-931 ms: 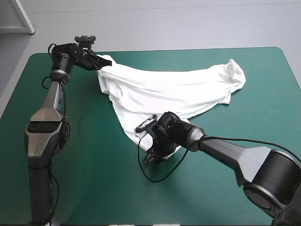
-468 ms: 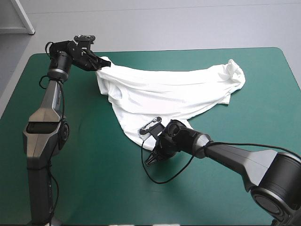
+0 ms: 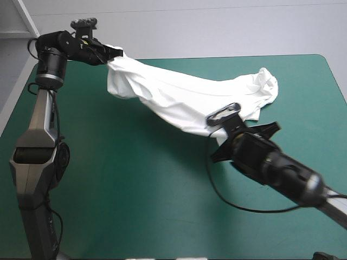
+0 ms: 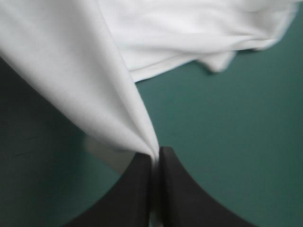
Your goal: Fold the cloth
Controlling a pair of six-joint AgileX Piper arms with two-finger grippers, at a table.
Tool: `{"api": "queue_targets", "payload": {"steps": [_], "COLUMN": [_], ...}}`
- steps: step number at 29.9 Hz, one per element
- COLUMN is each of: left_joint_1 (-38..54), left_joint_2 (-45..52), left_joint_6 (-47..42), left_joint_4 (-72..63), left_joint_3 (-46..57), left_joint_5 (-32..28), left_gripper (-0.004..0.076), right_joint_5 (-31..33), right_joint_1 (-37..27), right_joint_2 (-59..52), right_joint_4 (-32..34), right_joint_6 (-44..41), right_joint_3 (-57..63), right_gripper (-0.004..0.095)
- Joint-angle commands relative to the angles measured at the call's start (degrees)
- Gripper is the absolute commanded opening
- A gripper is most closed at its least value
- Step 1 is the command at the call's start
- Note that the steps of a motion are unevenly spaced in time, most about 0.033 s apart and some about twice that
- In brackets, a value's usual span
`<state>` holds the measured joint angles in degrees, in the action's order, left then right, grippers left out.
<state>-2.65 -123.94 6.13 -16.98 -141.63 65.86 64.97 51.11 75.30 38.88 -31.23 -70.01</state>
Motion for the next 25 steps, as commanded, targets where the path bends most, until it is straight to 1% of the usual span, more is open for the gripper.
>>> {"api": "queue_targets", "payload": {"steps": [1, 3, 6, 8, 10, 11, 12, 14, 16, 19, 21, 25], "left_joint_1": [0.3, 0.7, 1.6, 1.7, 1.7, 1.7, 1.7, 1.7, 1.7, 1.7, 1.7, 1.7], "left_joint_2": [10.6, 13.6, 18.7, 21.7, 25.4, 27.4, 29.2, 32.3, 35.1, 37.8, 39.1, 39.9], "left_joint_6": [-5.0, -6.6, -9.7, -9.7, -8.7, -7.5, -6.1, -3.7, -1.5, -1.3, -1.3, 0.6], "left_joint_4": [2.2, 2.4, 2.6, 2.4, 3.1, 3.1, 3.1, 3.4, 4.9, 9.1, 11.2, 12.4], "left_joint_3": [-3.2, -3.8, -4.9, -5.4, -5.9, -5.9, -5.9, -5.9, -5.9, -5.9, -5.9, -5.9], "left_joint_5": [-8.2, -10.0, -12.1, -12.8, -13.3, -13.7, -14.1, -14.2, -13.2, -8.7, -5.0, 1.3], "left_gripper": [-0.0010, -0.0010, -0.0010, -0.0010, -0.0010, -0.0010, -0.0010, -0.0010, -0.0010, -0.0010, -0.0010, -0.0010], "right_joint_5": [6.8, 6.8, 6.5, 5.3, 2.1, 0.1, -3.2, -6.9, -6.7, -7.6, -7.8, -6.9], "right_joint_1": [-0.7, -0.9, -0.9, -0.9, -0.9, -0.9, -0.9, -0.9, -0.6, -0.6, -0.6, -0.6], "right_joint_2": [-13.2, -19.1, -28.7, -33.7, -38.5, -40.2, -42.6, -44.9, -45.3, -42.6, -38.5, -29.6], "right_joint_4": [10.6, 12.4, 17.1, 18.4, 19.1, 18.8, 18.3, 17.5, 17.8, 19.1, 19.6, 19.8], "right_joint_6": [-0.8, -0.7, -0.2, 1.0, 1.0, 0.9, 0.9, 1.2, 1.7, 3.1, 3.4, 7.6], "right_joint_3": [-4.5, -6.4, -10.5, -13.2, -16.8, -18.1, -19.6, -21.3, -23.0, -24.3, -26.4, -33.1], "right_gripper": [-0.0018, -0.0018, -0.0018, -0.0018, -0.0018, -0.0018, -0.0018, -0.0017, -0.0017, -0.0017, -0.0017, -0.0018]}}
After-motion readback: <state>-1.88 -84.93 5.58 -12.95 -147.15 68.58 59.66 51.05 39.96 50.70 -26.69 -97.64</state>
